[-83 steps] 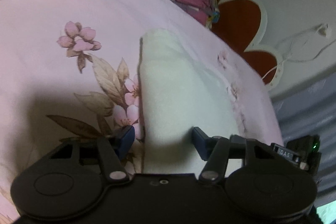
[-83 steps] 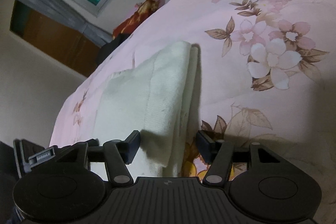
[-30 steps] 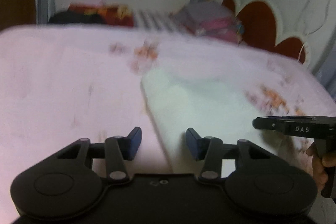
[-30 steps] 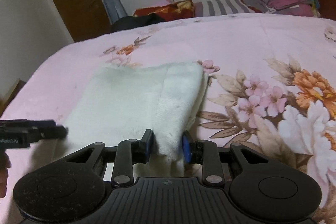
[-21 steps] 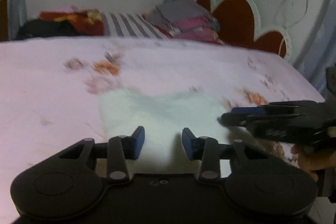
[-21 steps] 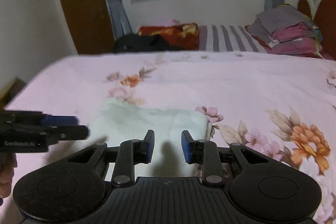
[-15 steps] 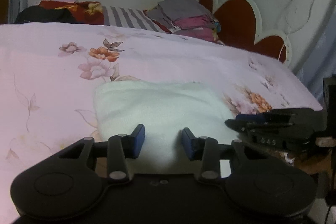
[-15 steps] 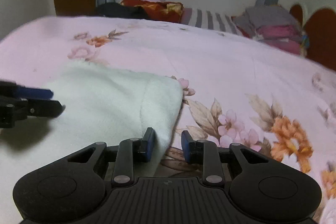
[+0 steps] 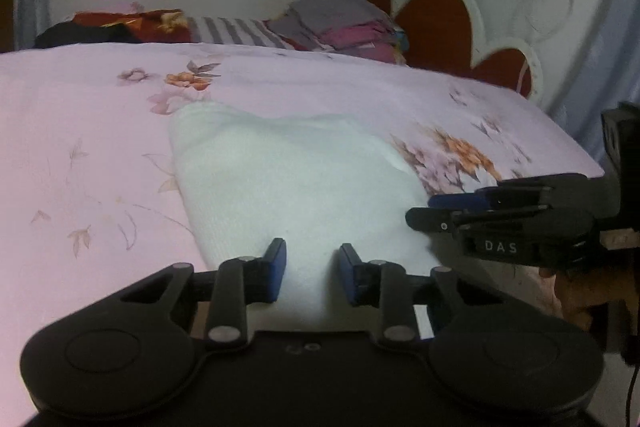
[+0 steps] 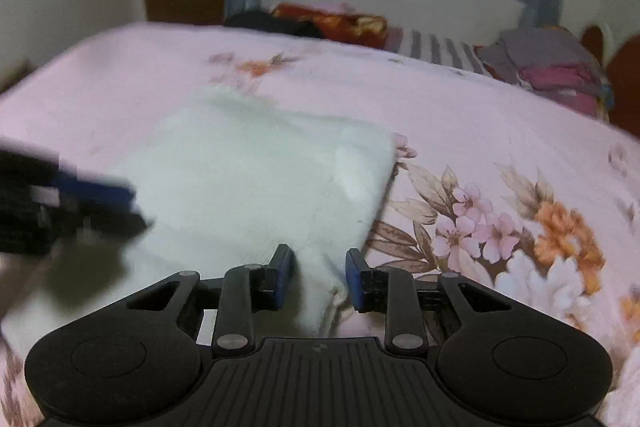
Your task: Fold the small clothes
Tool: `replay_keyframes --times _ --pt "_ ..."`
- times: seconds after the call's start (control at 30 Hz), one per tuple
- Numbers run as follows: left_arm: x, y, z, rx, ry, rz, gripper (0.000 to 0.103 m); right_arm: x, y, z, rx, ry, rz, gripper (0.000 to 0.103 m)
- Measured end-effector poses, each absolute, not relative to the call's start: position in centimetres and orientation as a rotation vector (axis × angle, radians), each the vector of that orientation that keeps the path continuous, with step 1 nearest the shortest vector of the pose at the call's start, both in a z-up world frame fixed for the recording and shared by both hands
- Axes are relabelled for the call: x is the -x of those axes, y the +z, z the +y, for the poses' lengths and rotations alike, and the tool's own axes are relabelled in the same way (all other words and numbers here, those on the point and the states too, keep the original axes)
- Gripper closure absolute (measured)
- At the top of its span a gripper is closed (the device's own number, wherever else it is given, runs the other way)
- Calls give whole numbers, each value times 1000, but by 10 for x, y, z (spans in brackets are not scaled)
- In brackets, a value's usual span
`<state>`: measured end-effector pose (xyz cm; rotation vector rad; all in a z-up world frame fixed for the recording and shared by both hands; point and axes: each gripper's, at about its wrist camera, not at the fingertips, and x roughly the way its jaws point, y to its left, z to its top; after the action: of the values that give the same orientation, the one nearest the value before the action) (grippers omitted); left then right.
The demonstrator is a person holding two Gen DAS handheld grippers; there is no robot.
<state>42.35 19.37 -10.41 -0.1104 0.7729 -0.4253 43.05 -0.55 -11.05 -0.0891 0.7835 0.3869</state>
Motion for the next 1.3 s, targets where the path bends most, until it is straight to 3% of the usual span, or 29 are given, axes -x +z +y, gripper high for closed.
replay_keyframes --times 0.37,0.53,0.67,0.8,0.9,0.97,1.1,1.13,1.17,1.2,1.3 --pt "-347 -92 208 141 -261 745 74 -363 -83 -31 22 449 743 75" --pt "-332 -98 211 163 -144 795 74 -353 -106 -29 101 339 811 75" --pt "-296 -83 217 183 -106 751 67 -340 -88 -75 -85 245 771 75" --pt "-249 -72 206 200 -107 741 64 -291 -64 -90 -91 313 726 75" --pt "-215 -59 188 178 -116 724 47 -248 -52 -90 -94 367 712 75" --pt "-192 -49 172 149 -110 702 30 -220 -46 -88 -101 387 709 75" --pt "-155 -26 151 101 -94 648 9 -172 -34 -87 -116 395 694 74" --pt "-146 -21 145 78 -76 628 0 -162 -31 -86 -113 383 689 62" --pt "-135 -16 140 55 -51 605 0 -153 -28 -86 -109 361 686 37" --pt "-126 -11 135 36 -21 595 0 -145 -25 -86 -108 331 675 3" --pt "-103 -3 129 34 14 604 0 -119 -17 -86 -80 336 616 0"
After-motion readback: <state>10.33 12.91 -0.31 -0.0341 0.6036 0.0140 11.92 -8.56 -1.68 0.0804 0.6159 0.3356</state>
